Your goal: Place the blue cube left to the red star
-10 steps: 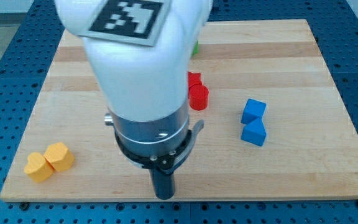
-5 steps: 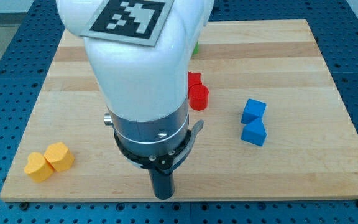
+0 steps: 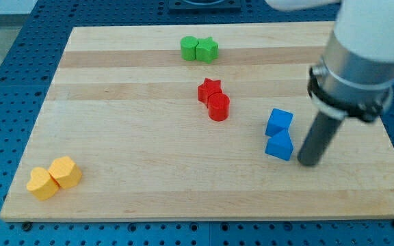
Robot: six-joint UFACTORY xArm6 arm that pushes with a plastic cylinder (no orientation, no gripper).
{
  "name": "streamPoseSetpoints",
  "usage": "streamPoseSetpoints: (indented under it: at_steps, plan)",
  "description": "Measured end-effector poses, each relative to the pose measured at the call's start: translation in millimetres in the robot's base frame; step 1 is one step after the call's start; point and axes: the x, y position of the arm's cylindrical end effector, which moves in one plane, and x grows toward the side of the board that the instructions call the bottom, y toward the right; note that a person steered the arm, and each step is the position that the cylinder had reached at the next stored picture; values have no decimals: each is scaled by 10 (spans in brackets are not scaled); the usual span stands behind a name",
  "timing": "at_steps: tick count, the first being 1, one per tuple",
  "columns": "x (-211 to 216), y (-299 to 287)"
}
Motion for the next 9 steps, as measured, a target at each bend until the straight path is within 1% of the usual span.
streamPoseSetpoints:
  at_steps: [1,3,4,5,6,7,8,9]
  plan:
    - [-332,0]
    - [-1135,108]
    - [-1353,72]
    - [-1027,-2]
    - [-539,-7]
    - [-243,-7]
    - [-274,-7]
    - [-598,8]
